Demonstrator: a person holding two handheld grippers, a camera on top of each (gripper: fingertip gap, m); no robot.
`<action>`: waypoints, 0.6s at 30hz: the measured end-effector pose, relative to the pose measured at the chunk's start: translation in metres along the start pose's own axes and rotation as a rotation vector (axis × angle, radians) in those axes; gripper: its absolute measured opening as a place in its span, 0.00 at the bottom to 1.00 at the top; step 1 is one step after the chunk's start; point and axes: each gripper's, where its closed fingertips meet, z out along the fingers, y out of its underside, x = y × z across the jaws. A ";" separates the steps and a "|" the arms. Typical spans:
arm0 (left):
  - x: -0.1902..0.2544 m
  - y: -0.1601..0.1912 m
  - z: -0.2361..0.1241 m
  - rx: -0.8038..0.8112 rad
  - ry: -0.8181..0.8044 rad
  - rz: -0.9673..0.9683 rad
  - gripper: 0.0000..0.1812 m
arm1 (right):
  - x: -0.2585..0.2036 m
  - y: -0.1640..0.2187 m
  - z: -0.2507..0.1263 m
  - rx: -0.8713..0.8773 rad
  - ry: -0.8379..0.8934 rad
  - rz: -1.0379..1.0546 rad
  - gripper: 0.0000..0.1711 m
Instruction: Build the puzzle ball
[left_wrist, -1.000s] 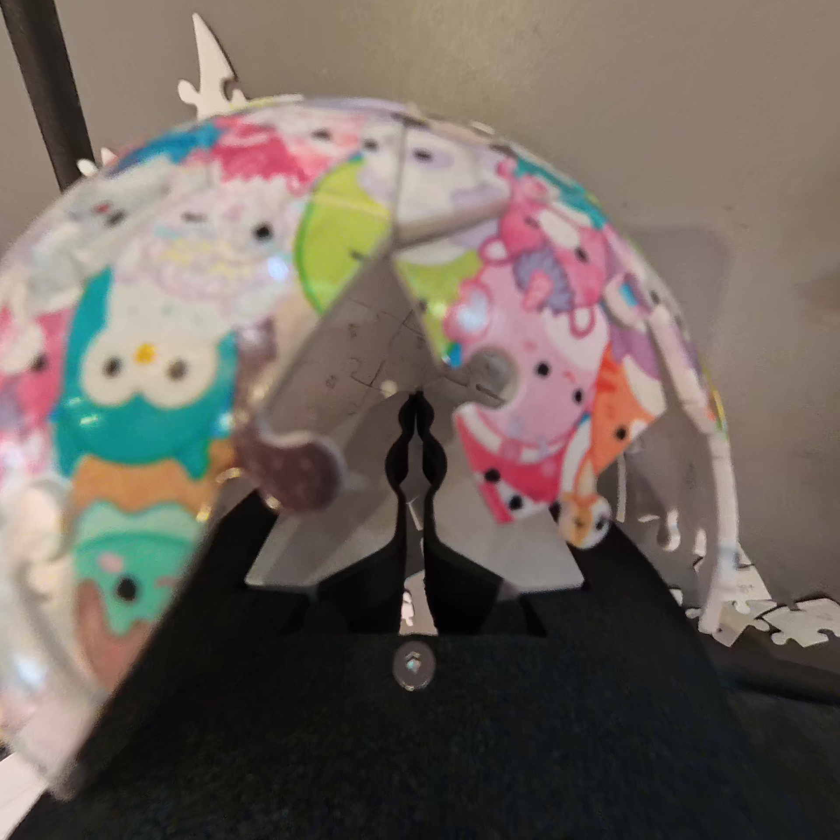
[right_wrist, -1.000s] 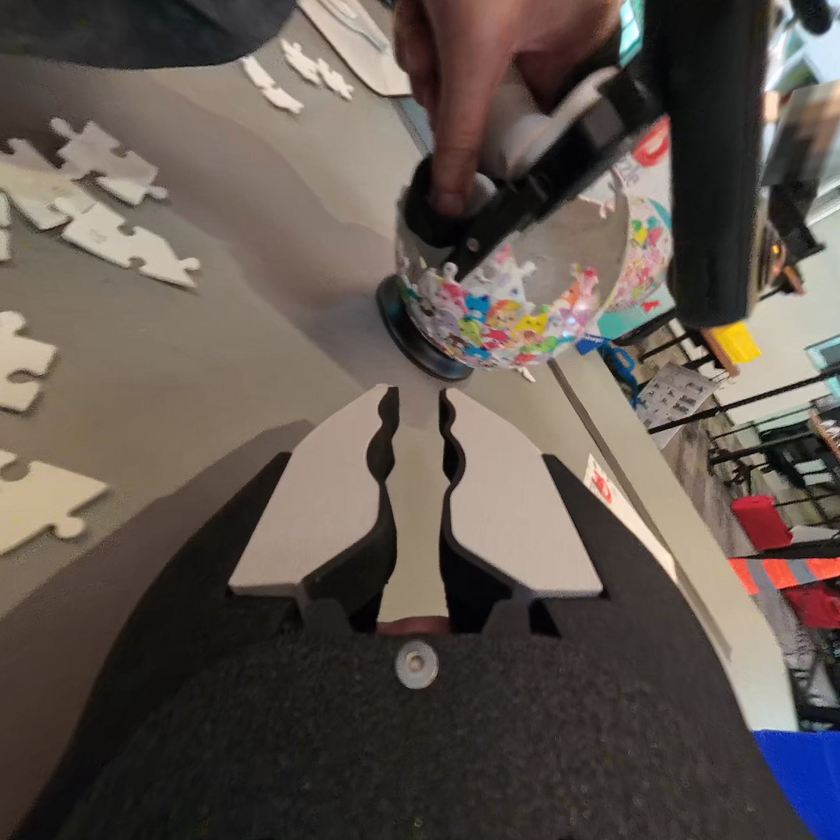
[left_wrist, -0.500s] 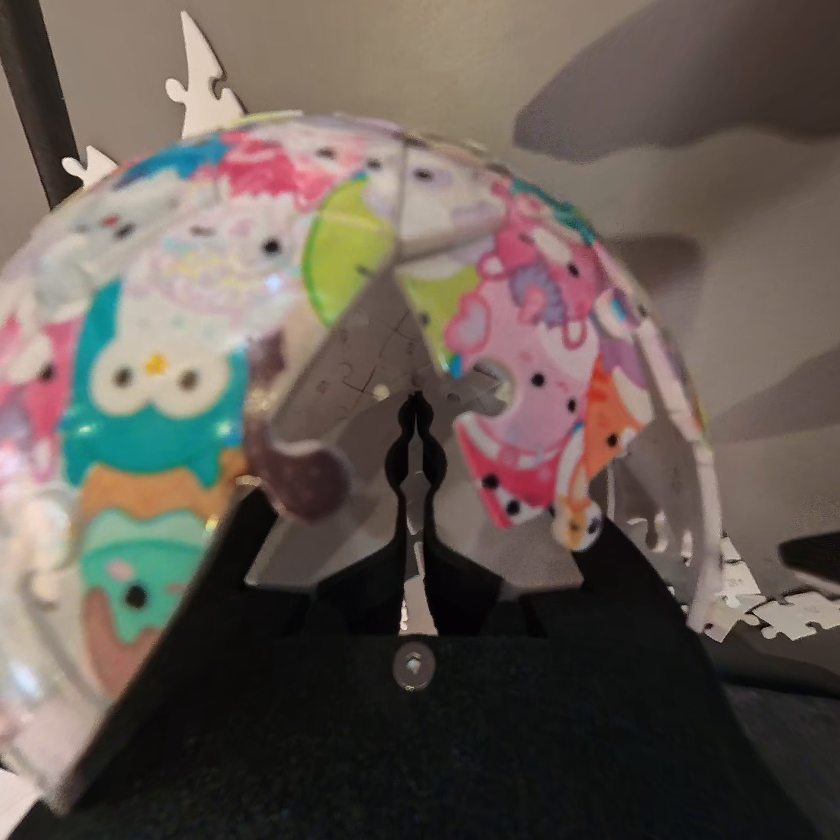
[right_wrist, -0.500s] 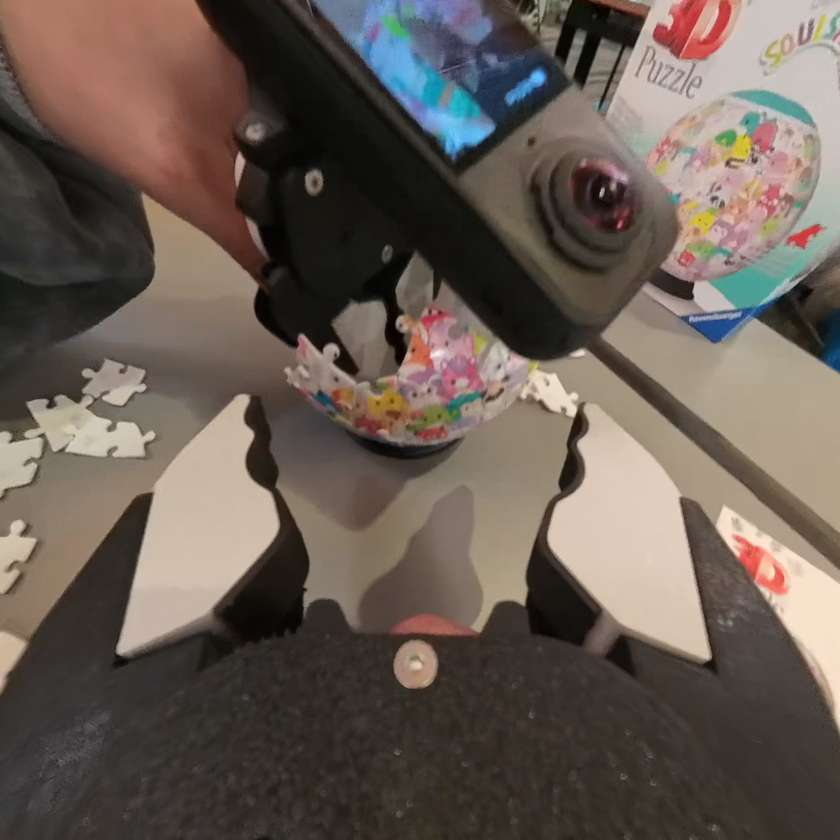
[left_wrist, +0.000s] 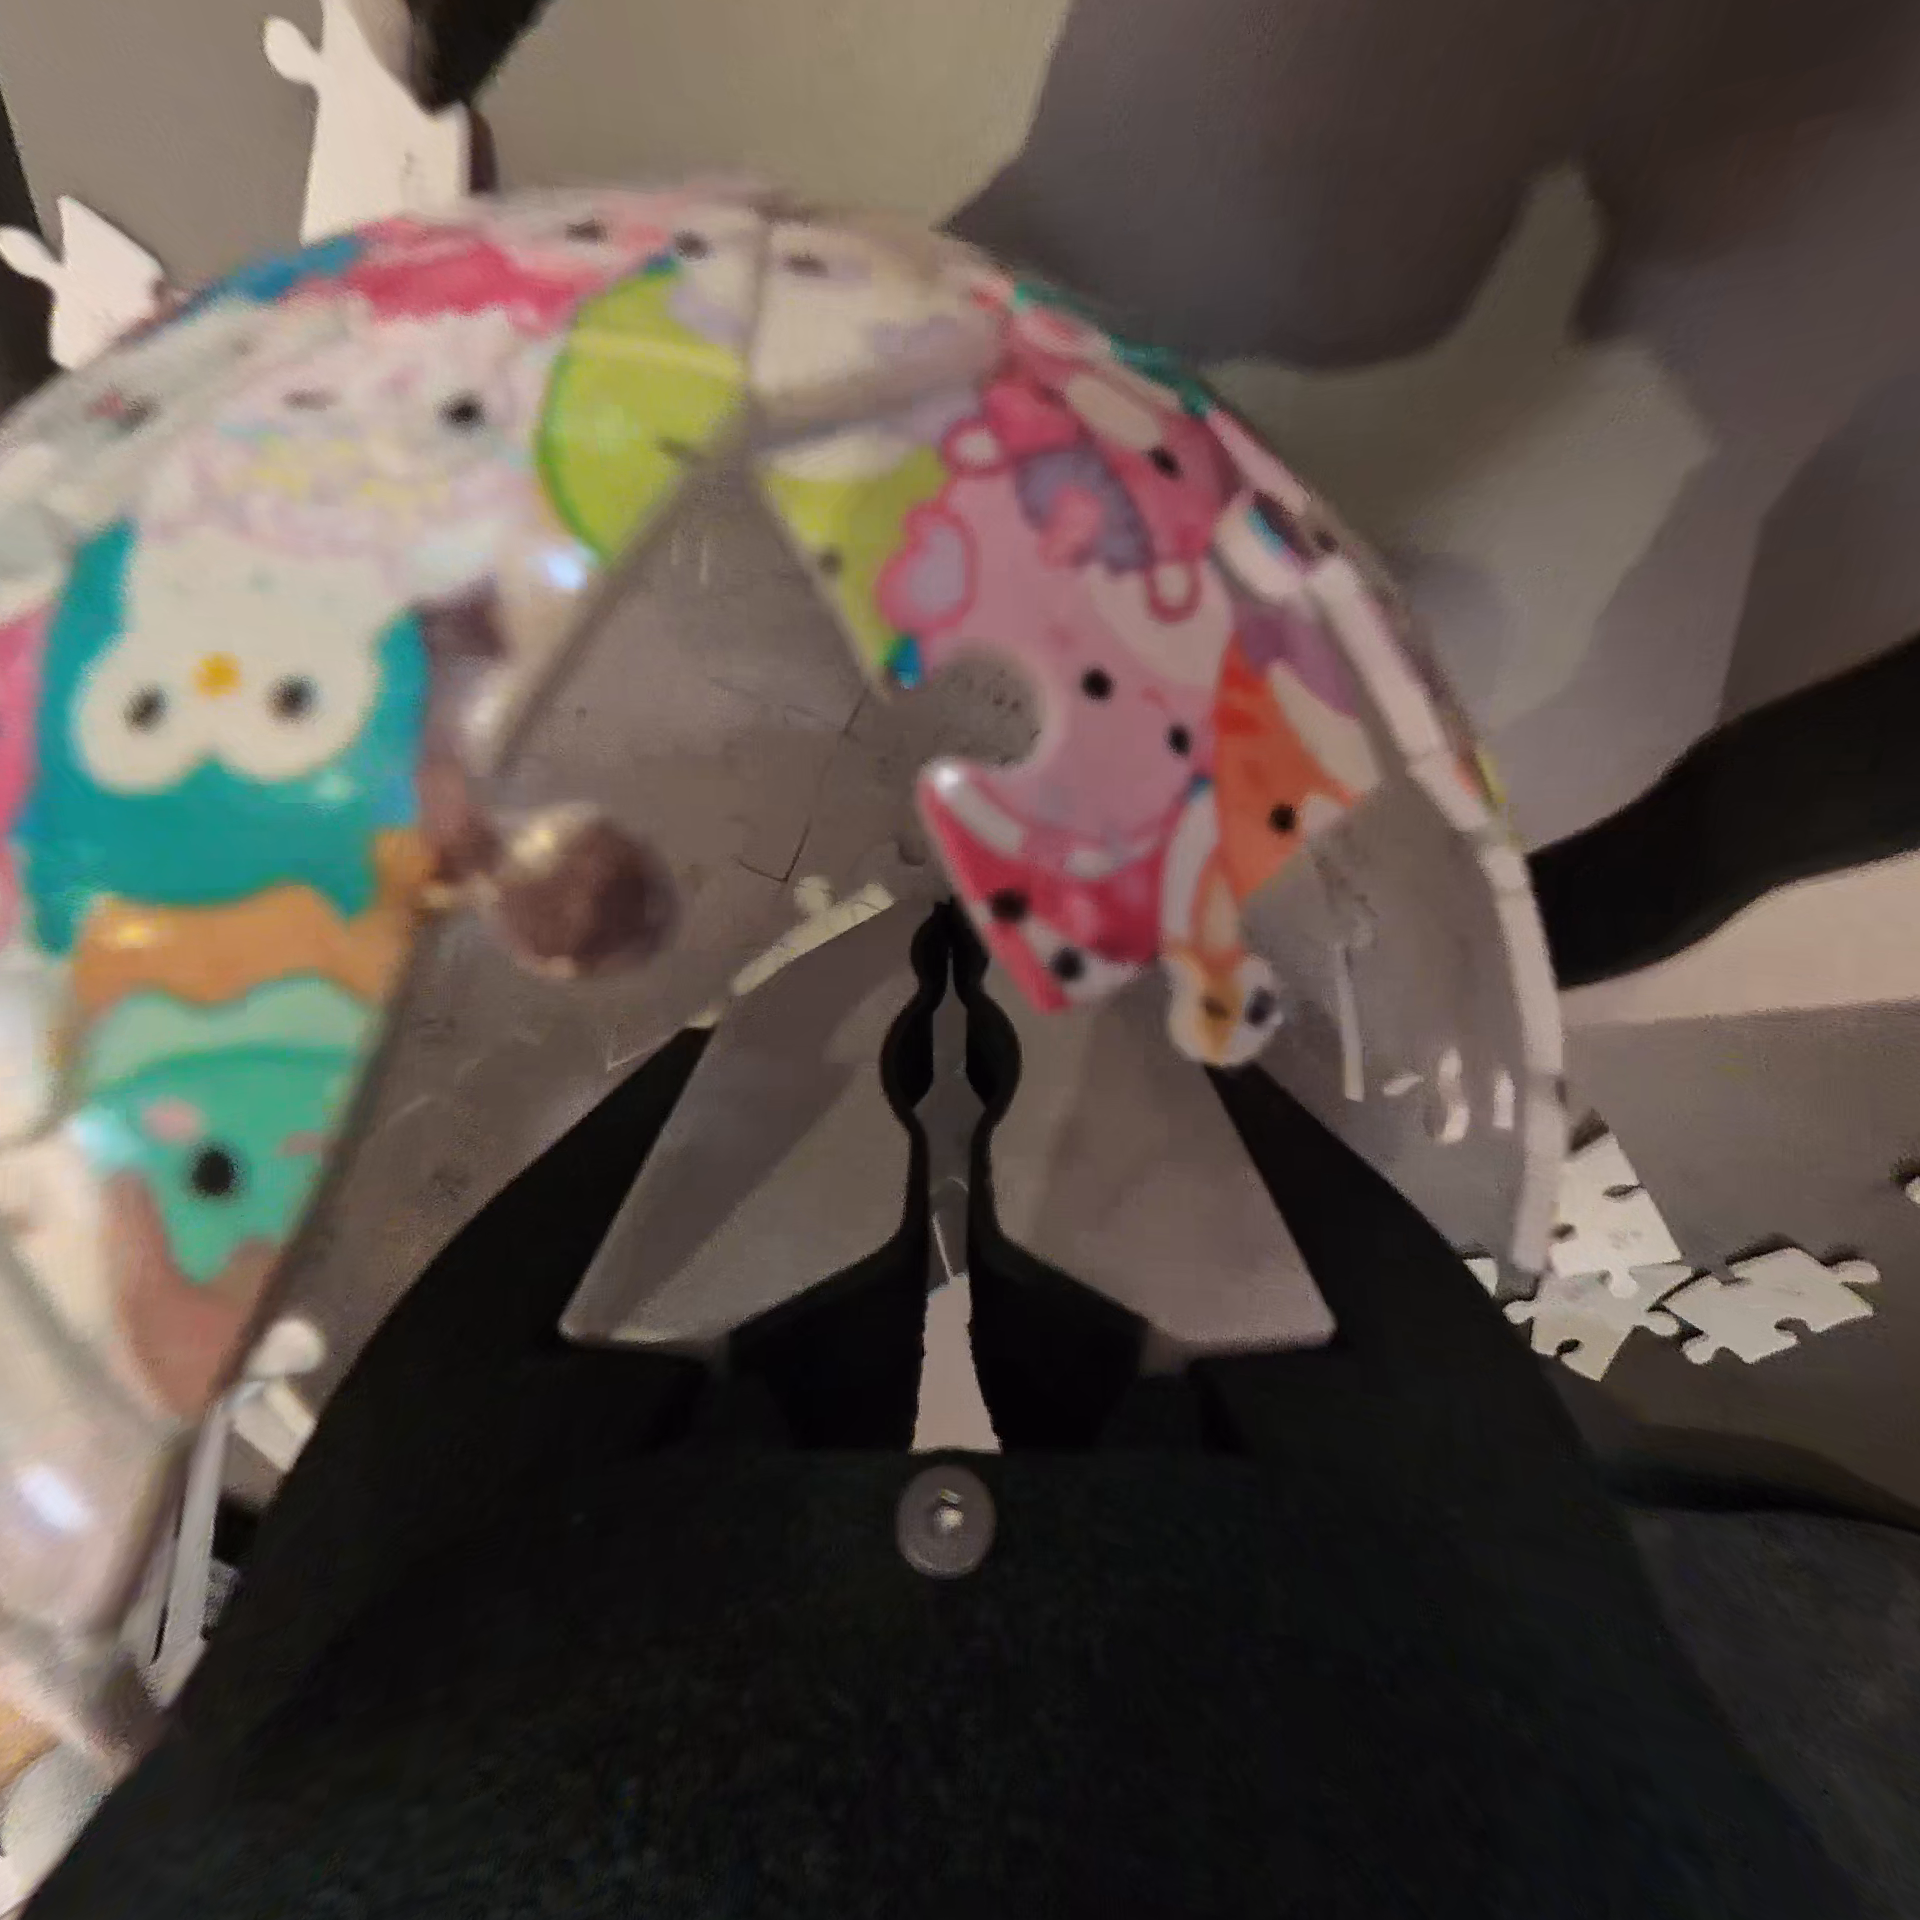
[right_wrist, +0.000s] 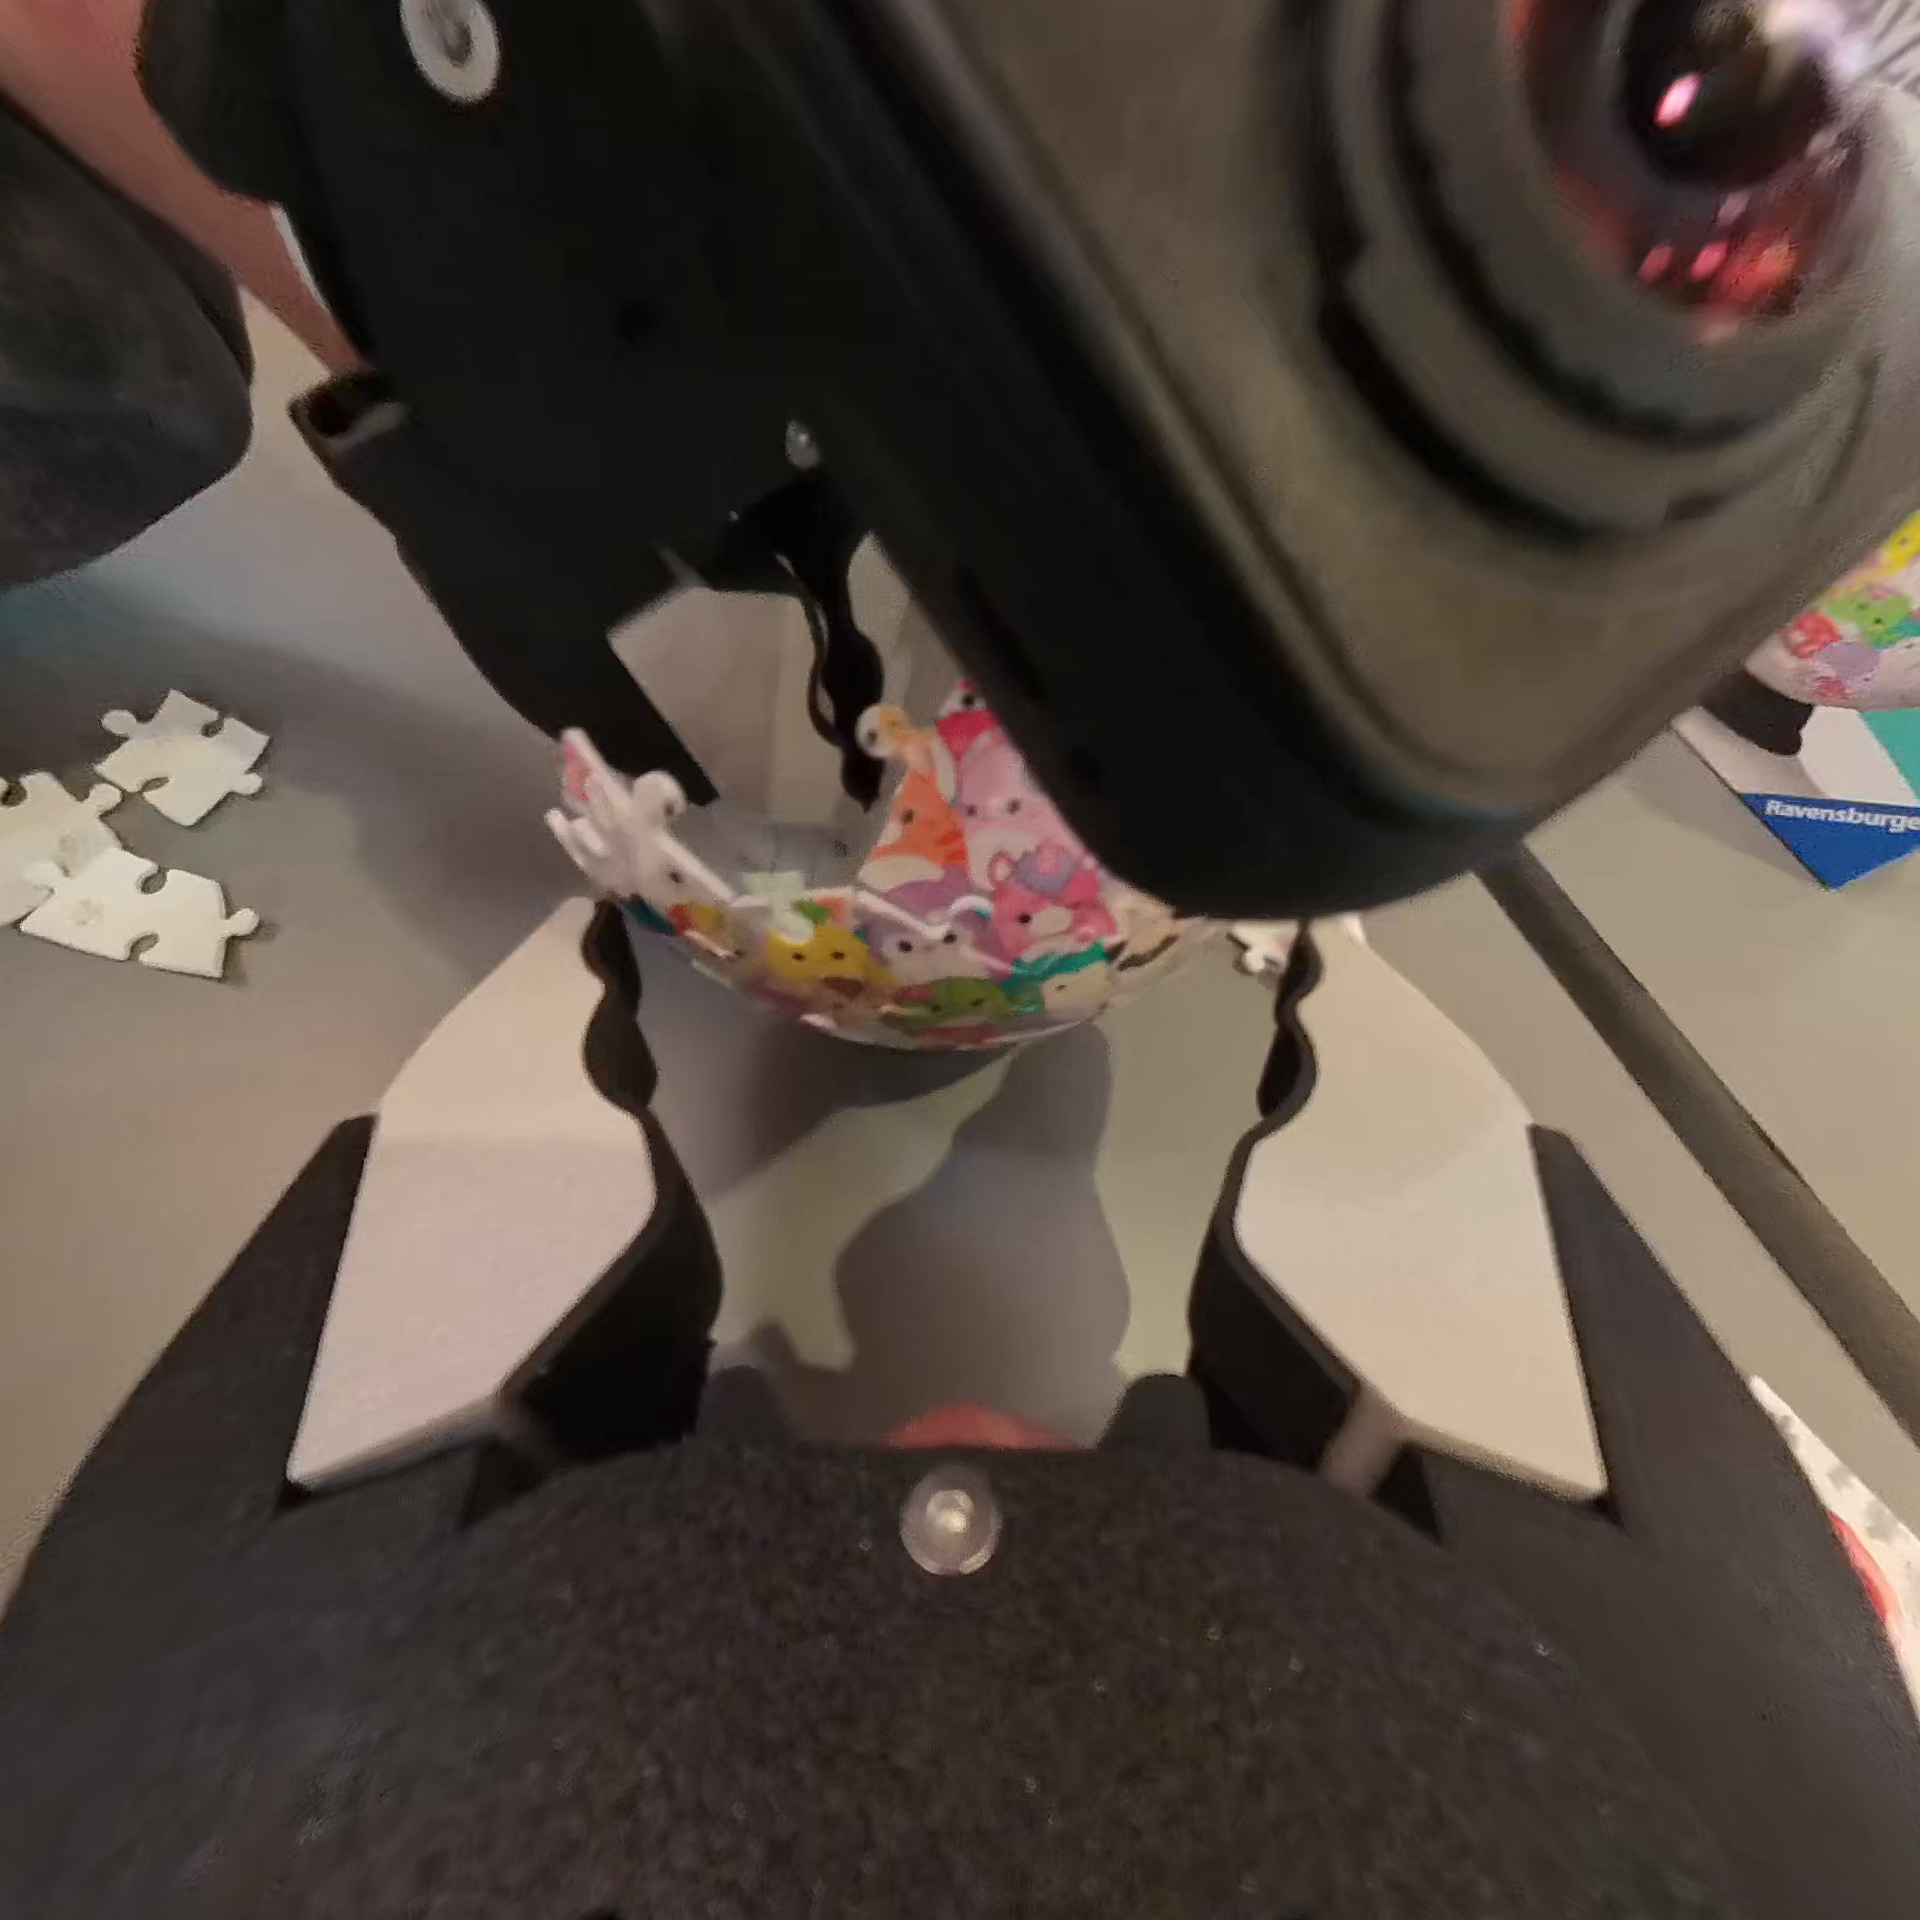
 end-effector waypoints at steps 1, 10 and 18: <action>0.000 0.000 -0.001 0.005 0.001 -0.003 0.00 | -0.002 0.000 0.000 0.002 -0.012 -0.008 0.63; -0.017 -0.013 -0.003 0.062 -0.036 -0.068 0.00 | -0.004 0.000 0.002 0.025 -0.025 -0.019 0.71; -0.012 -0.011 0.010 -0.002 0.005 -0.095 0.90 | -0.002 0.001 0.018 -0.023 -0.034 -0.009 0.83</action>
